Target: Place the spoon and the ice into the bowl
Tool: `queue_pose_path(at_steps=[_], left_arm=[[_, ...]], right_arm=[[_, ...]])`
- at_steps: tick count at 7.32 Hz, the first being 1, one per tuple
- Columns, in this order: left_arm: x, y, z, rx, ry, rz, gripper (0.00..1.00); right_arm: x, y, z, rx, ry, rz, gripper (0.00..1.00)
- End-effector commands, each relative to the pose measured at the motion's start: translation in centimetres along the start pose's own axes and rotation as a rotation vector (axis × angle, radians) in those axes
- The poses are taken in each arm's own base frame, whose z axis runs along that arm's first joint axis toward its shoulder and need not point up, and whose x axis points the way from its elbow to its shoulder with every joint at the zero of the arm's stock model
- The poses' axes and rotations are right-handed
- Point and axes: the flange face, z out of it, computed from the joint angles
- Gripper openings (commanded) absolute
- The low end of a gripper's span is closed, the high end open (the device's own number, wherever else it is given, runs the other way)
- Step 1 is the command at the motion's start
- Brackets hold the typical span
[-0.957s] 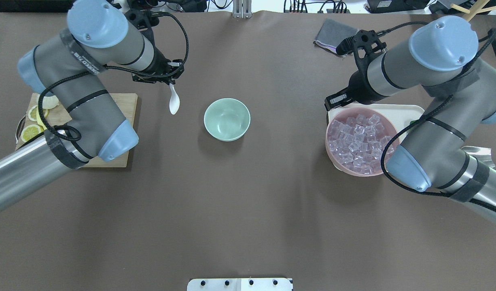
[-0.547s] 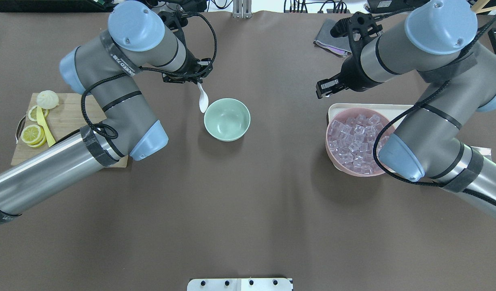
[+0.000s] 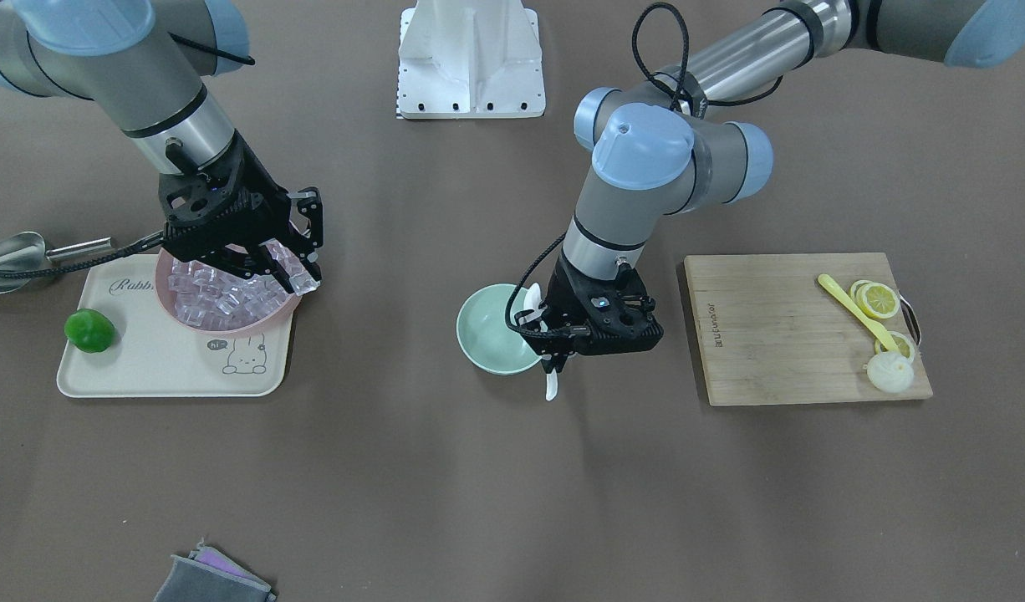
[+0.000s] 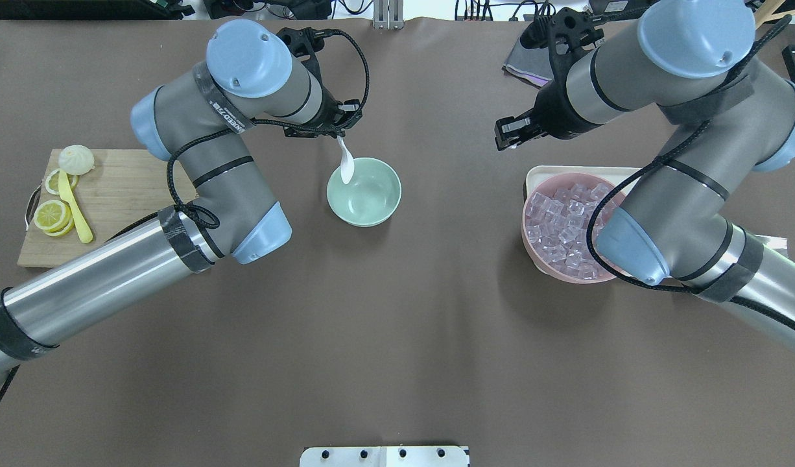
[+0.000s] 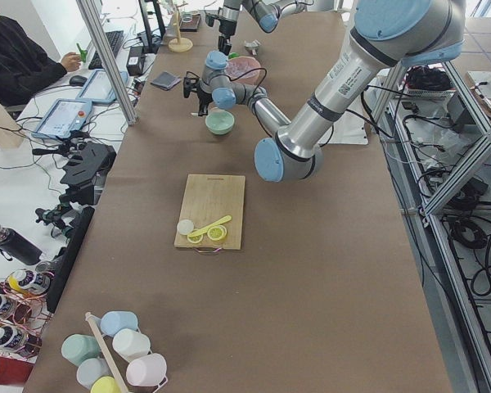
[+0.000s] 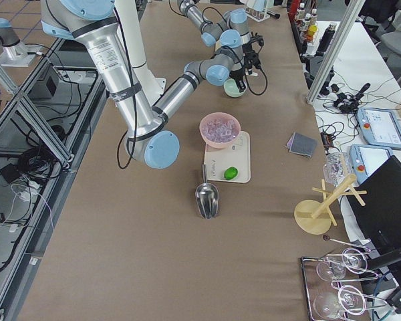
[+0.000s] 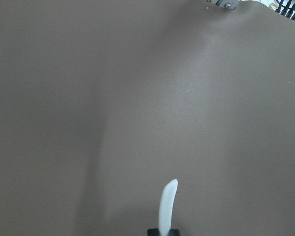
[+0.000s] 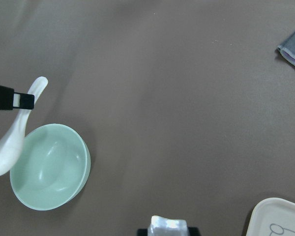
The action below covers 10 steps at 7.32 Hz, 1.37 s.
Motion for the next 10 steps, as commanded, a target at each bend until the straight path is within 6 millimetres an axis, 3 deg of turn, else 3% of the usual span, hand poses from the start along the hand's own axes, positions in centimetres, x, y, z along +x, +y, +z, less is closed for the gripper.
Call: queue_pose_path(at_steps=[1, 2, 4, 5, 8, 9, 10], left_arm=[[1.0, 2.2, 0.8, -0.011, 0.009, 0.015, 0.35], [0.7, 2.4, 1.0, -0.015, 0.005, 0.022, 0.95], [1.1, 1.6, -0.7, -0.006, 0.024, 0.028, 0.97], [-0.9, -1.8, -2.3, 0.022, 0.014, 0.035, 0.97], [-15.3, -10.0, -9.5, 0.006, -0.006, 0.225, 0.98], [-18.5, -12.9, -11.9, 0.035, -0.021, 0.289, 0.98], [-22.9, -15.0, -14.5, 0.046, -0.038, 0.338, 0.98]], right_arm=[[-0.7, 0.0, 0.0, 0.002, -0.007, -0.005, 0.00], [-0.9, 0.1, 0.2, -0.001, -0.009, 0.002, 0.00], [-3.4, 0.0, 0.6, 0.011, -0.023, 0.038, 0.00], [-5.1, -0.2, 1.6, 0.038, -0.010, 0.071, 0.00], [-11.4, -2.1, 5.9, 0.092, 0.032, 0.111, 0.00], [-13.5, -1.8, 7.6, 0.098, 0.044, 0.113, 0.00], [-15.4, 0.1, 10.3, 0.134, 0.065, 0.094, 0.00]])
